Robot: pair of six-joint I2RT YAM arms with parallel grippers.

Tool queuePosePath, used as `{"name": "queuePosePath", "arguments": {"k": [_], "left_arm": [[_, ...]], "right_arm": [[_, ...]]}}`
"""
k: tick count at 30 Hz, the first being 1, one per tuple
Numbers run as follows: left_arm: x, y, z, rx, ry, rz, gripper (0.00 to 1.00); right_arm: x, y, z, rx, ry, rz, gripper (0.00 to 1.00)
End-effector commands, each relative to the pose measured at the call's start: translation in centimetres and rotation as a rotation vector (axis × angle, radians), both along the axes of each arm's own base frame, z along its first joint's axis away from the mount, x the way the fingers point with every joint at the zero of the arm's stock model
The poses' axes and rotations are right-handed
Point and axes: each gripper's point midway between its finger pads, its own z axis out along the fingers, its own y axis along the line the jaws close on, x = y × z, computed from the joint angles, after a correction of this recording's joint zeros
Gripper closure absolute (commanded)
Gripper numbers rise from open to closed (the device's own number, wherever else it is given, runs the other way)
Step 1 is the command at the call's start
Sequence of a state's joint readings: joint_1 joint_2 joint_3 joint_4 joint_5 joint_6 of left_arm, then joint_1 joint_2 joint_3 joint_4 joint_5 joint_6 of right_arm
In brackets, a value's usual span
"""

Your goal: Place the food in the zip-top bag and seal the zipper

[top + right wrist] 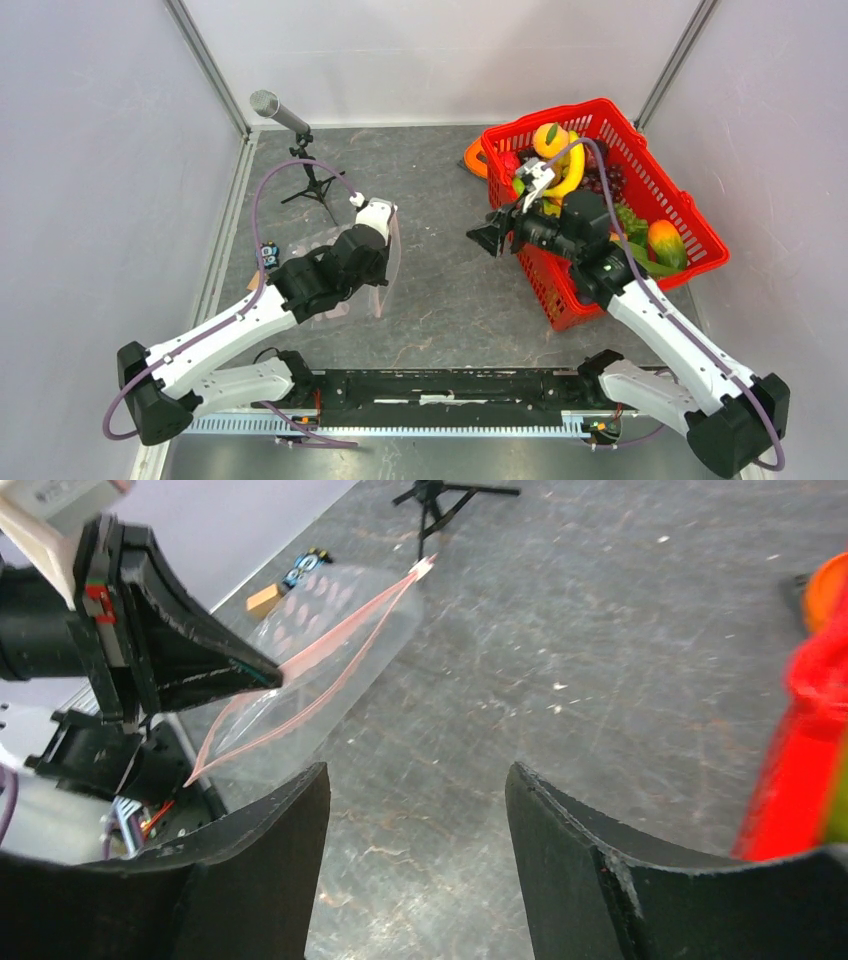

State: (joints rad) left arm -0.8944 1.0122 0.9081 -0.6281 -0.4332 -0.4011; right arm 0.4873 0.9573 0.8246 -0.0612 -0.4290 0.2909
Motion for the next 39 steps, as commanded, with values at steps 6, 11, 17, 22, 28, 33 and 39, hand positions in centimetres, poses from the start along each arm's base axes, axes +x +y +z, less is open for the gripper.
{"name": "queuePosePath", "arguments": {"k": [6,11,17,22,28,33,39], "left_arm": [[0.1,-4.4,3.5,-0.241,-0.012,-0.066,0.98],[0.1,-6.0,4.2,-0.299,-0.012,-0.101,0.98],[-0.1,-6.3,3.9,-0.295,-0.002,-0.12,0.98],[-0.2,-6.2,3.9,-0.294,-0.003,-0.127,0.98],[-0.4,-5.6,4.0,-0.288,-0.017,-0.12,0.98],[-0.2,-4.5,3.6,-0.242,-0.03,-0.1,0.98],[-0.5,-6.1,2.5,-0.224,0.027,-0.164,0.78]], "right_arm": [[-0.9,5.2,-2.2,-0.011,0.088,0.008,0.31],[-0.7,7.7,-4.9,-0.031,0.166,-0.04,0.33],[-1.3,10.8,-5.9,-0.008,0.195,0.021,0.34],[-0.9,11.9,-6.9,-0.031,0.213,0.029,0.36],[0.1,11.6,-8.8,-0.096,0.23,-0.025,0.59],[0.3,11.0,-9.0,-0.114,0.206,-0.043,0.93],[-1.0,11.8,-7.8,0.003,0.201,0.018,1.0]]}}
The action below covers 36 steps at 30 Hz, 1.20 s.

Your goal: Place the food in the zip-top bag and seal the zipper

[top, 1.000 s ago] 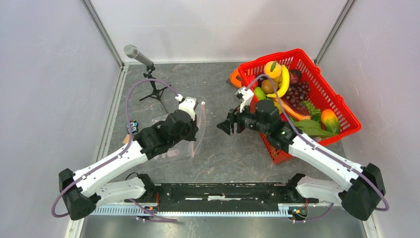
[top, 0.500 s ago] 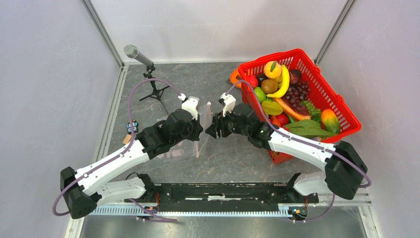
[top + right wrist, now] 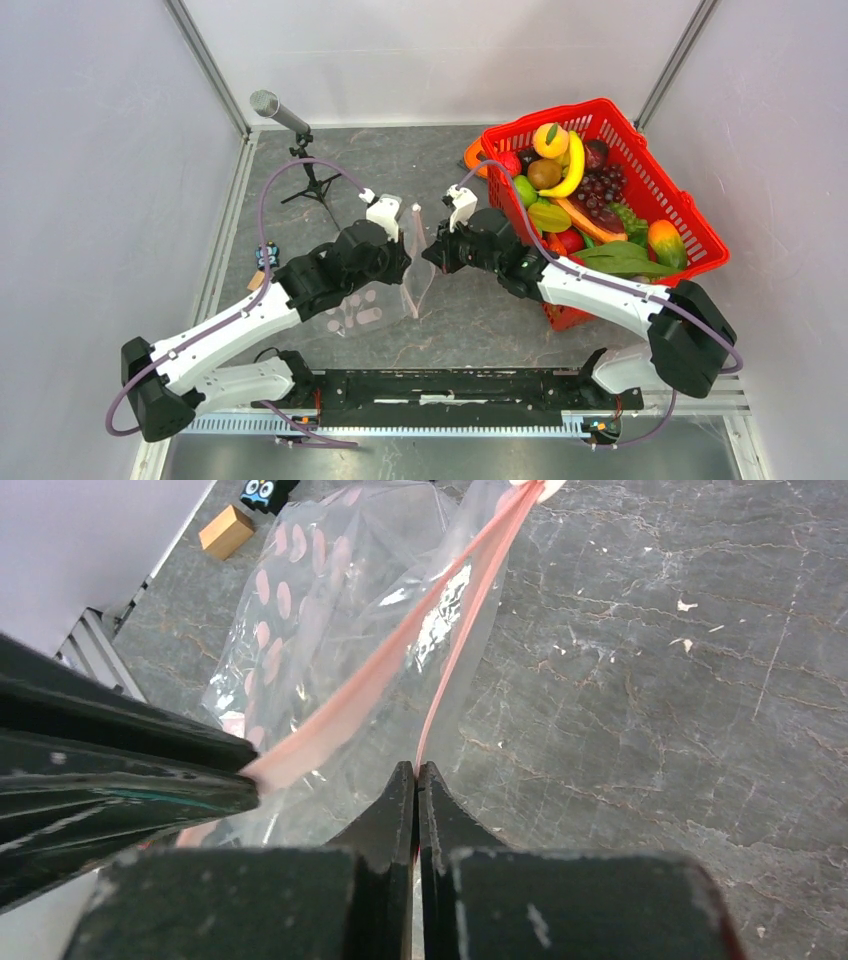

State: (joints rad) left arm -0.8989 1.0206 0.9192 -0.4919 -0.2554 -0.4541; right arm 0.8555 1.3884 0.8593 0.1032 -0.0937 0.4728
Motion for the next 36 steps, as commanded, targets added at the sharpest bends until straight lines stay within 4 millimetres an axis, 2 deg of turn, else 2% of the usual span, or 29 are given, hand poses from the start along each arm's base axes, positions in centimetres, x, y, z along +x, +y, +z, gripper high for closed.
{"name": "queuePosePath", "arguments": {"k": [1,4,9,13,16,20,23,26,30,32,36], "left_arm": [[-0.1,-1.7,0.3,-0.012,0.014,-0.063,0.7],[-0.3,-2.3,0.2,-0.017,0.034,-0.084,0.59],[-0.3,-2.2,0.0,0.041,0.058,-0.074,0.51],[-0.4,-2.7,0.1,0.081,0.045,-0.075,0.49],[-0.2,-2.0,-0.4,0.182,0.04,-0.032,0.53],[-0.1,-1.3,-0.6,0.307,0.017,0.016,0.55],[-0.1,-1.2,-0.7,0.349,0.0,0.04,0.53],[0.1,-1.5,-0.5,0.373,-0.022,0.061,0.47],[0.2,-1.9,-0.4,0.39,-0.048,0.077,0.55],[0.3,-1.9,-0.2,0.385,-0.056,0.086,0.67],[0.4,-1.7,0.8,0.369,-0.087,0.105,0.8]], "right_arm": [[-0.3,0.5,3.1,0.133,-0.054,0.001,1.0],[-0.2,0.4,3.5,0.148,-0.06,-0.01,1.0],[0.1,-0.1,3.4,0.15,-0.051,-0.064,1.0],[0.3,-0.1,3.4,0.163,-0.033,-0.094,1.0],[0.2,-0.3,3.5,0.165,-0.027,-0.109,1.0],[1.0,-1.7,3.6,0.147,-0.042,-0.191,1.0],[1.1,-2.1,3.7,0.143,-0.044,-0.212,1.0],[1.0,-2.3,3.7,0.152,-0.034,-0.223,1.0],[0.9,-2.6,3.5,0.151,-0.03,-0.234,1.0],[0.8,-2.7,3.5,0.151,-0.03,-0.234,1.0],[0.5,-2.8,2.9,0.133,-0.029,-0.218,1.0]]}}
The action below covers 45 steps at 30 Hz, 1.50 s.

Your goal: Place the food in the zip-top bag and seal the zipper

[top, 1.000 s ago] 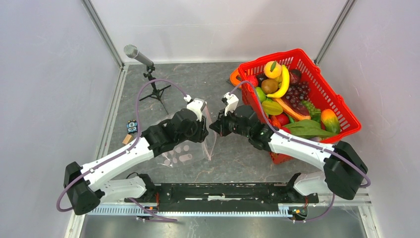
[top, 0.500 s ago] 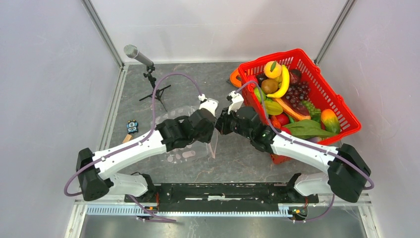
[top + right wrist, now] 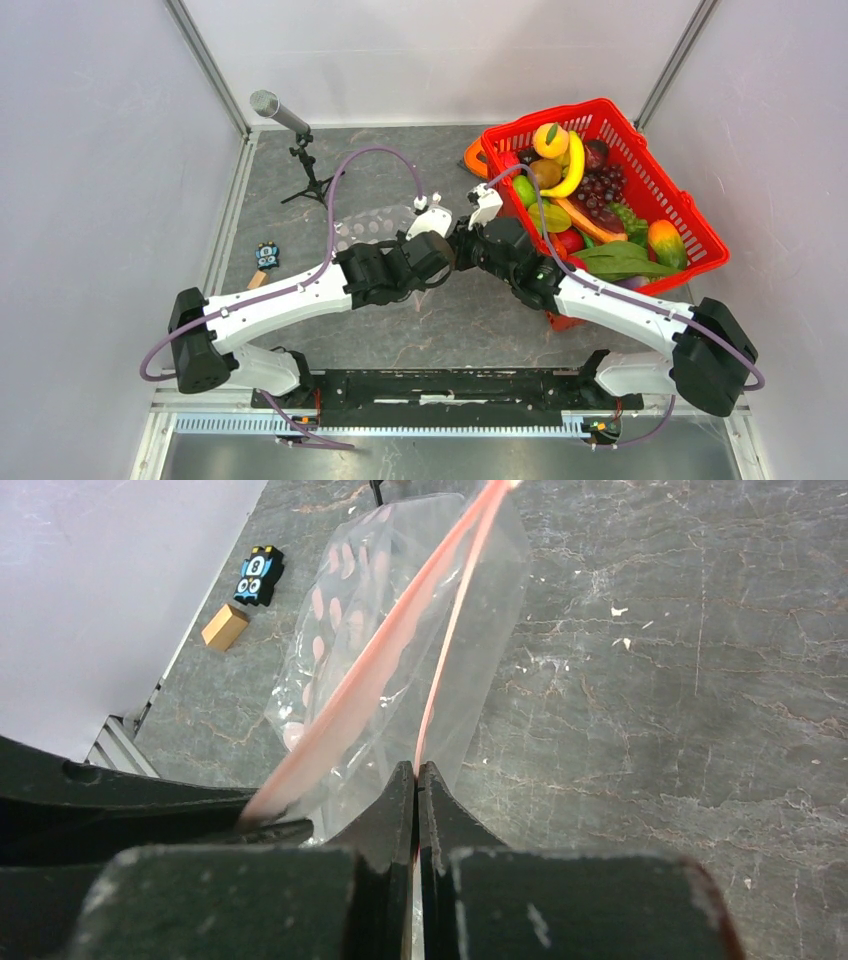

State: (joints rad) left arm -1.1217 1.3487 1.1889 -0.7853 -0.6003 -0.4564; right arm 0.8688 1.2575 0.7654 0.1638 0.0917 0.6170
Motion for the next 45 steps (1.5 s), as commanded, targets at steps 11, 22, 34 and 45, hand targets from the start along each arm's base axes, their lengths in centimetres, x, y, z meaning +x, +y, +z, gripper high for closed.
{"name": "queuePosePath", "arguments": {"k": [11,22,34,45], "left_arm": [[1.7,7.0,6.7,0.056,-0.262,0.225,0.98],[0.9,3.9,4.2,-0.036,-0.144,0.113,0.98],[1.1,2.3,2.6,-0.082,-0.113,0.101,0.98],[1.3,2.1,2.4,-0.116,-0.105,0.082,0.98]], "right_arm": [[0.8,-4.5,-3.3,-0.31,-0.04,-0.086,1.0],[-0.9,-0.1,0.3,-0.192,-0.137,0.181,0.94],[-1.3,-0.9,6.5,-0.175,-0.25,0.191,0.43],[3.6,-13.1,13.2,-0.382,-0.406,-0.371,0.32]]}}
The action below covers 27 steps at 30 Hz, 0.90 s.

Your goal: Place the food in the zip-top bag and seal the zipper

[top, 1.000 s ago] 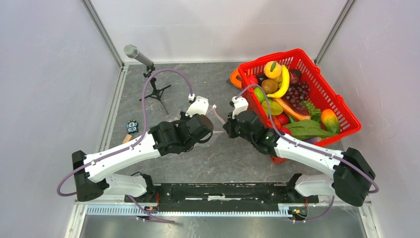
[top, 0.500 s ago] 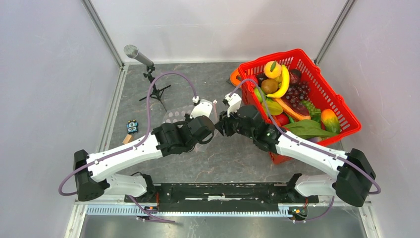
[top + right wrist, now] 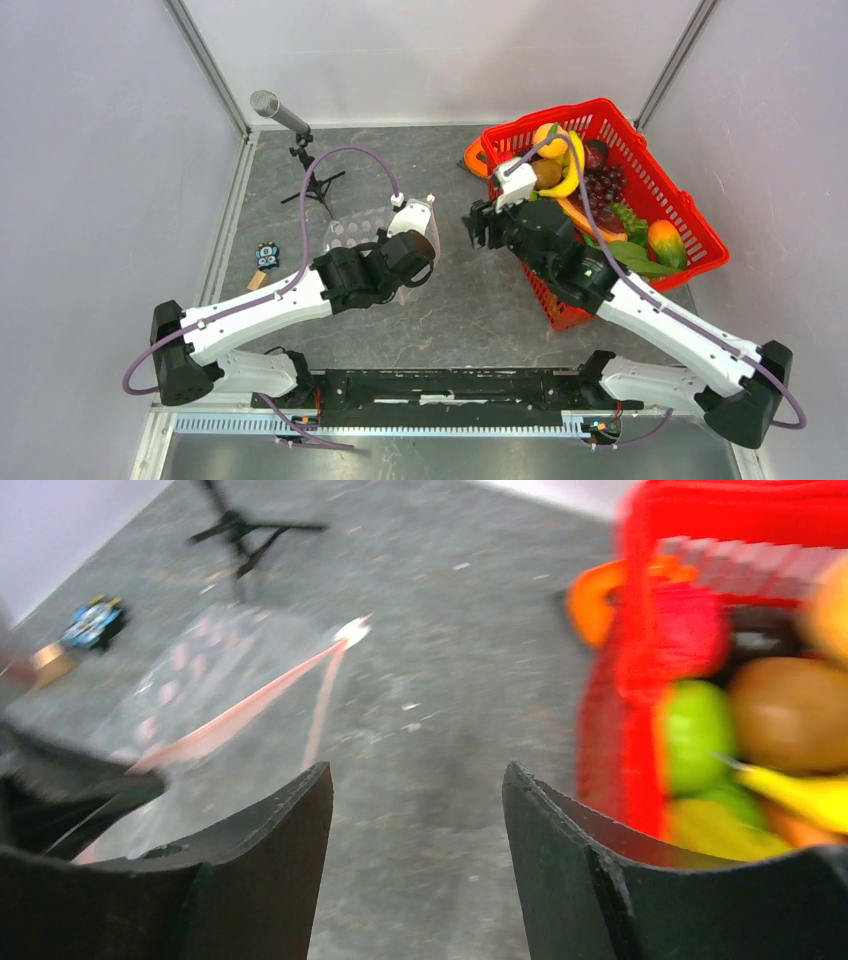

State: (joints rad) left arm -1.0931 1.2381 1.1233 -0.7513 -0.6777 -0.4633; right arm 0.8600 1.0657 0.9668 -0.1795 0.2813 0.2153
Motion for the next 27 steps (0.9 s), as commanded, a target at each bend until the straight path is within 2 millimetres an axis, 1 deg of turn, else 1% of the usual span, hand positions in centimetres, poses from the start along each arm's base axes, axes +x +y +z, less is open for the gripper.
{"name": "queuePosePath", "arguments": {"k": [1,3,7,12,14,16,17,18,19,20,22,25,27], "left_arm": [[0.3,-0.6,0.7,-0.069,-0.019,-0.004,0.98],[0.2,-0.5,0.7,-0.073,-0.018,-0.007,0.98],[0.1,-0.4,0.8,-0.084,-0.02,-0.013,0.98],[0.0,-0.2,1.0,-0.093,-0.021,-0.02,0.98],[0.0,-0.1,1.0,-0.095,-0.024,-0.02,0.98],[0.0,-0.2,1.0,-0.095,-0.024,-0.027,0.98],[0.0,-0.2,1.0,-0.096,-0.025,-0.029,0.98],[0.0,-0.2,1.0,-0.094,-0.025,-0.029,0.98],[0.0,-0.2,1.0,-0.092,-0.024,-0.032,0.98],[0.0,-0.3,1.1,-0.095,-0.024,-0.033,0.98],[0.0,-0.5,1.2,-0.1,-0.021,-0.037,0.98],[0.0,-0.6,1.2,-0.1,-0.019,-0.048,0.98],[0.0,-0.6,1.2,-0.095,-0.019,-0.053,0.98]], "right_arm": [[3.0,-7.7,5.3,-0.044,-0.153,-0.336,0.32],[4.0,-10.3,6.3,-0.043,-0.173,-0.425,0.32],[6.7,-15.0,6.6,-0.04,-0.152,-0.555,0.32],[9.6,-18.0,5.4,-0.068,-0.072,-0.636,0.34],[11.0,-18.9,4.9,-0.049,-0.065,-0.635,0.36],[12.6,-19.1,5.1,-0.044,-0.058,-0.608,0.37],[13.4,-18.8,5.1,-0.045,-0.059,-0.579,0.35],[14.0,-18.3,5.2,-0.055,-0.064,-0.54,0.26],[14.8,-18.2,5.1,-0.061,-0.065,-0.537,0.17],[15.5,-18.5,4.8,-0.075,-0.057,-0.561,0.12],[17.3,-18.8,4.1,-0.105,-0.043,-0.575,0.09],[19.8,-18.8,2.9,-0.114,0.006,-0.558,0.1],[20.9,-18.9,1.8,-0.118,0.034,-0.555,0.11]]}}
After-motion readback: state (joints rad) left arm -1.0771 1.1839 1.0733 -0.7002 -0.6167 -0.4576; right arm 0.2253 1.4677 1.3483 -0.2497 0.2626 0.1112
